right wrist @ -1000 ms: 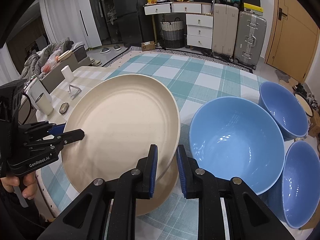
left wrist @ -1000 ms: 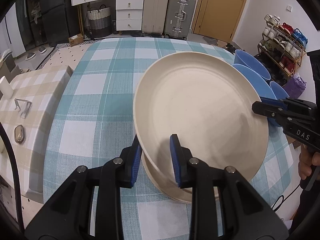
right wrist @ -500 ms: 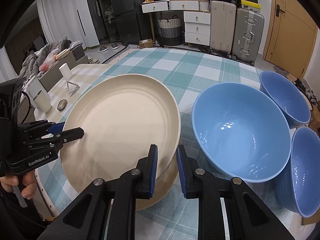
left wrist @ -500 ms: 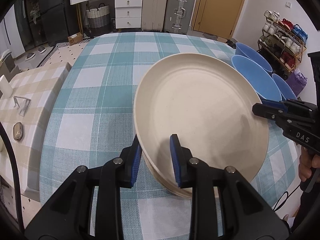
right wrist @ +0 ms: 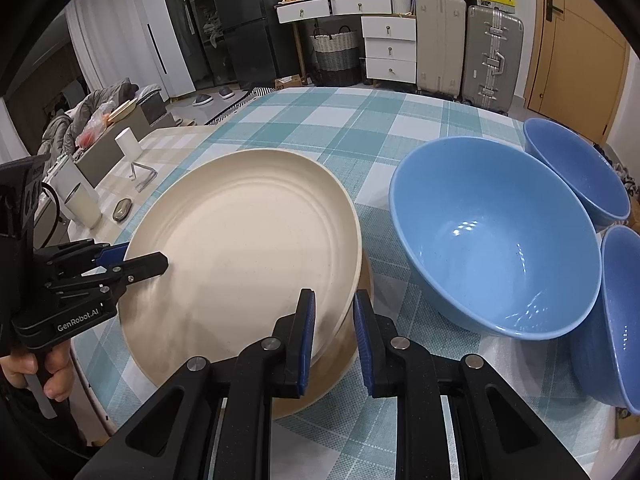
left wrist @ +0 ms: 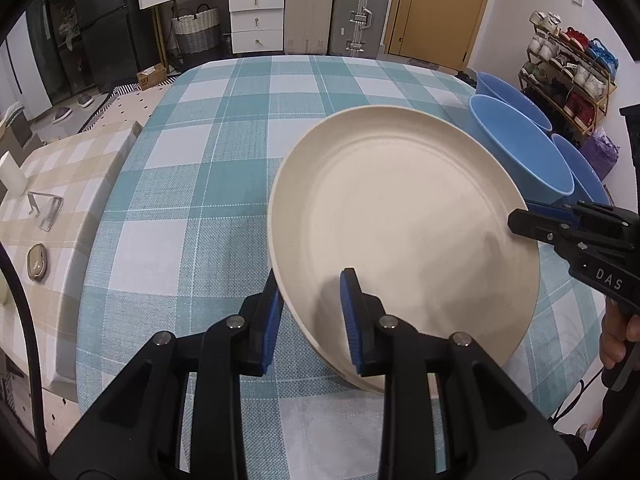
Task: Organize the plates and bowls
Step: 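Lower the cream plate onto the stack and open both grippers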
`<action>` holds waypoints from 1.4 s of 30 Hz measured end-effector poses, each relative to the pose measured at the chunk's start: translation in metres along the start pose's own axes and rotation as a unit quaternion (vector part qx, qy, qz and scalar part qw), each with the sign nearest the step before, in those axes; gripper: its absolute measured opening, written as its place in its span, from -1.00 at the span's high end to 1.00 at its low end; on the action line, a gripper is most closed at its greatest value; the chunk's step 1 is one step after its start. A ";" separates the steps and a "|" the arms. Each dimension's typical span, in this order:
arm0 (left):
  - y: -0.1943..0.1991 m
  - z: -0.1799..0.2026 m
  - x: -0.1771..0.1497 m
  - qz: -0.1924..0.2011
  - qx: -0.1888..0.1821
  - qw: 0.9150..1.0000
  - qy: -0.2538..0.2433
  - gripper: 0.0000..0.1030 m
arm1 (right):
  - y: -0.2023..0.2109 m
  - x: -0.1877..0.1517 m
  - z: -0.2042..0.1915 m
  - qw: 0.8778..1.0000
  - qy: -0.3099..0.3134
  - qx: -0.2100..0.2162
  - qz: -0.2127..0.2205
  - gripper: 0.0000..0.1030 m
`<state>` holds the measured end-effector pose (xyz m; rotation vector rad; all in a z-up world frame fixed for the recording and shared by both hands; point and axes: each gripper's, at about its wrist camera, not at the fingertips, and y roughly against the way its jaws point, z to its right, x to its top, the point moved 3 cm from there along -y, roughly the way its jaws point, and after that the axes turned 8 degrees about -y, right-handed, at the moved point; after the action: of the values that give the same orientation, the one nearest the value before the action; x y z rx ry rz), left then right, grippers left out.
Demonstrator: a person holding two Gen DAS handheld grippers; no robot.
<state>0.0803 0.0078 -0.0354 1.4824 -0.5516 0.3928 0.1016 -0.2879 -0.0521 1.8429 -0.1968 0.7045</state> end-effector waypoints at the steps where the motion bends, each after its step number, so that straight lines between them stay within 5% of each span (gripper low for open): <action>1: -0.002 0.001 -0.001 -0.002 0.000 1.000 -0.001 0.53 | 0.000 0.000 0.000 1.000 0.000 -0.001 0.000 0.59; 42: -0.026 0.027 -0.013 -0.035 0.063 0.994 -0.085 0.32 | -0.018 -0.021 0.007 1.000 -0.013 -0.020 0.001 0.55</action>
<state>0.0816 -0.0194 -0.0646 1.6613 -0.6165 0.2513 0.0950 -0.2913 -0.0798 1.8148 -0.2280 0.6747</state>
